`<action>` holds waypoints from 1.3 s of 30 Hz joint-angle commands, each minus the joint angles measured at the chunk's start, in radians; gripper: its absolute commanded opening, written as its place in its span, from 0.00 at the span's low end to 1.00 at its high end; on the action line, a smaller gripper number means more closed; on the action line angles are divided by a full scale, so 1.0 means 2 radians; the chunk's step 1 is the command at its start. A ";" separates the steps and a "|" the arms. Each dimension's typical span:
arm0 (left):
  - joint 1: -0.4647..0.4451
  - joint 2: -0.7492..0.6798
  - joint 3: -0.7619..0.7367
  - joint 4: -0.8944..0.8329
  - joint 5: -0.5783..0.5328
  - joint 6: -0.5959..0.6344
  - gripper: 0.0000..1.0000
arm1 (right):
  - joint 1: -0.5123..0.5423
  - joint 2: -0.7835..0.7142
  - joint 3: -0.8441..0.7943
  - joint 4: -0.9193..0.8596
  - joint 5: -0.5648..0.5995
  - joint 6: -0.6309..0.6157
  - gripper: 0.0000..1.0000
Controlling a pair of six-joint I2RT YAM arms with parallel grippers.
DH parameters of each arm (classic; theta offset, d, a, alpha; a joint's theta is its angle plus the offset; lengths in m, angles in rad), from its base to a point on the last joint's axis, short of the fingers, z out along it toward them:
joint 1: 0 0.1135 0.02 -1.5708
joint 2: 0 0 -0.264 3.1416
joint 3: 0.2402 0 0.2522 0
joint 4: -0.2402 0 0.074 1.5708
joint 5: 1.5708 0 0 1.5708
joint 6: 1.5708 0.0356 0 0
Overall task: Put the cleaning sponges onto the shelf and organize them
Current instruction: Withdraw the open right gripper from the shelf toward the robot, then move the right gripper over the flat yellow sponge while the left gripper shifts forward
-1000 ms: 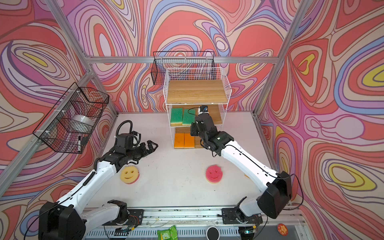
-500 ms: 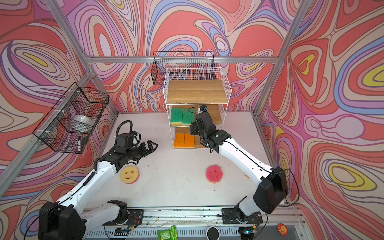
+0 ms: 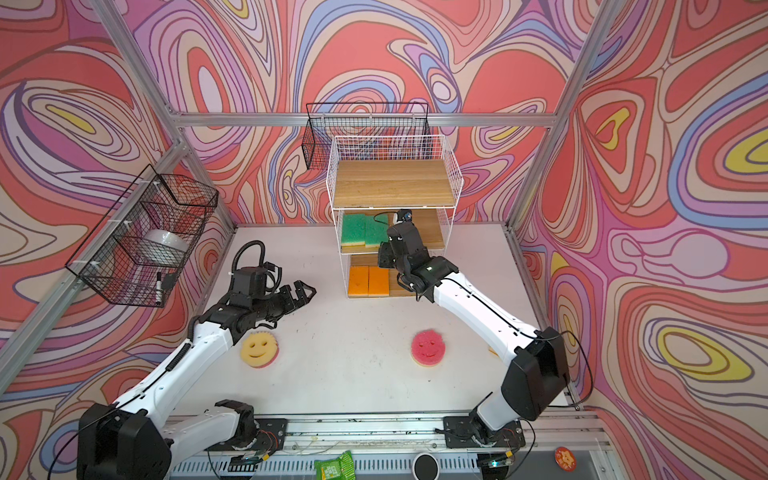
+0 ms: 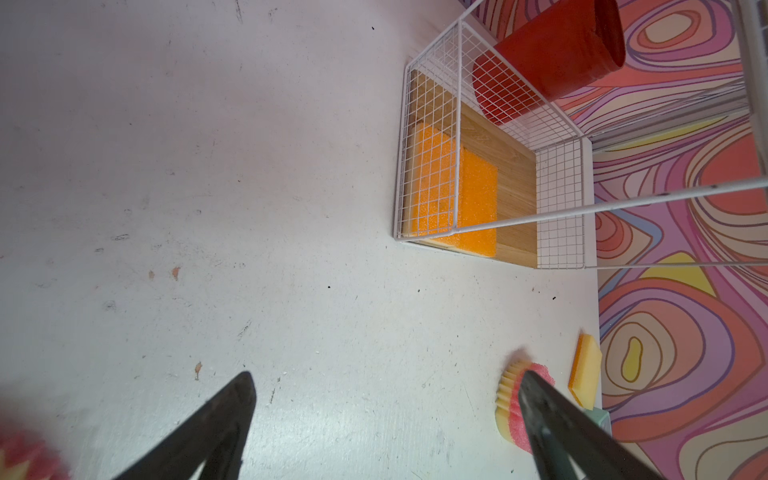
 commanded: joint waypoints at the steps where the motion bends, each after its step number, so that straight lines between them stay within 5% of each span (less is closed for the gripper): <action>1: -0.003 0.001 0.002 0.005 0.003 0.000 1.00 | -0.003 -0.018 0.000 -0.001 -0.009 -0.009 0.22; 8: -0.006 -0.010 0.006 -0.005 0.001 0.011 1.00 | -0.002 -0.051 -0.017 -0.021 -0.050 -0.012 0.55; 16: -0.032 -0.025 0.015 -0.045 -0.029 0.027 1.00 | 0.005 -0.102 -0.046 -0.089 -0.077 -0.005 0.72; 21: -0.057 -0.036 0.011 -0.077 -0.049 0.039 1.00 | 0.007 -0.152 -0.072 -0.157 -0.030 0.006 0.83; 30: -0.144 -0.051 0.005 -0.110 -0.096 0.024 0.94 | 0.006 -0.264 -0.167 -0.210 -0.001 0.074 0.66; 39: -0.274 -0.015 0.029 -0.117 -0.167 -0.008 0.85 | 0.005 -0.311 -0.217 -0.283 0.035 0.127 0.69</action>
